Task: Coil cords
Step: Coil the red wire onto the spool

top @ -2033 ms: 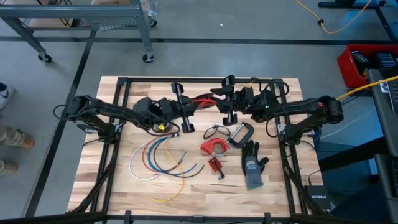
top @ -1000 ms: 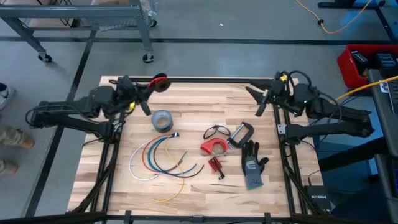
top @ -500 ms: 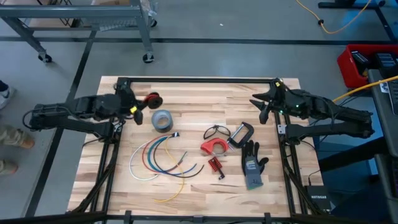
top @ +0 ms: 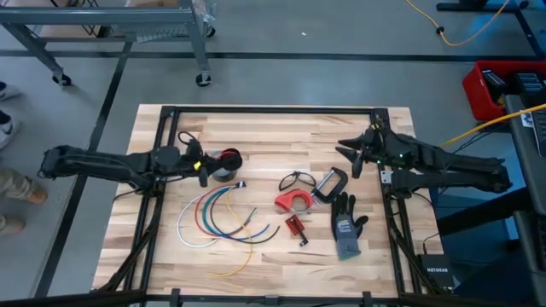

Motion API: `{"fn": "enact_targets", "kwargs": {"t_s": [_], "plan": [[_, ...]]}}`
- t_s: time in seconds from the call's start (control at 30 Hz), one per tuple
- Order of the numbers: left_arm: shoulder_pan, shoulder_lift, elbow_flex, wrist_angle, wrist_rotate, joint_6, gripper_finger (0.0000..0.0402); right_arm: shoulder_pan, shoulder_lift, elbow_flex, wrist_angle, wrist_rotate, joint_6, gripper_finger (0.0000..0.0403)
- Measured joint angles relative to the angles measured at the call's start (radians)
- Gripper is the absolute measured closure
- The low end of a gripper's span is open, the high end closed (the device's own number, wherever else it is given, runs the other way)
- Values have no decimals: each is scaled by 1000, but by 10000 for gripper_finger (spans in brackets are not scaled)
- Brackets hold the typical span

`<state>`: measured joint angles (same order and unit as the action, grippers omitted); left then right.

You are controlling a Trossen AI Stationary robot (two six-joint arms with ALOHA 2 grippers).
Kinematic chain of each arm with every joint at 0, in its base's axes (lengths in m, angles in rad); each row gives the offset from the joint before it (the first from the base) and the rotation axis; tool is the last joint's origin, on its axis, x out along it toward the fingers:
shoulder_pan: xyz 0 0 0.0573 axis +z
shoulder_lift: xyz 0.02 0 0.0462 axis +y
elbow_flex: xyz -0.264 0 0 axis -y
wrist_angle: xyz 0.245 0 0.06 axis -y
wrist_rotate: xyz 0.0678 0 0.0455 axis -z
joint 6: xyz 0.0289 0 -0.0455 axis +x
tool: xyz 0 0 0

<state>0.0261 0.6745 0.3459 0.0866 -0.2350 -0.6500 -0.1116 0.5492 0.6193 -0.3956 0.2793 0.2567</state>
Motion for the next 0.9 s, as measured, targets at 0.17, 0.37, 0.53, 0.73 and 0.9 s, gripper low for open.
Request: {"fn": "enact_targets", "kwargs": {"t_s": [0.17,0.37,0.53,0.73,0.9], "plan": [[0,56,-87,245,4,-25,401,0,-48,-200,380,-97,-5,272],[1,232,-94,420,6,-153,401,0,17,-393,790,-135,61,272],[1,427,-85,627,6,-295,401,0,134,-420,880,-135,141,272],[-2,626,8,658,24,-419,401,0,305,-420,1037,-180,165,272],[-28,748,96,660,26,-482,401,0,436,-418,1161,-214,166,272]]}}
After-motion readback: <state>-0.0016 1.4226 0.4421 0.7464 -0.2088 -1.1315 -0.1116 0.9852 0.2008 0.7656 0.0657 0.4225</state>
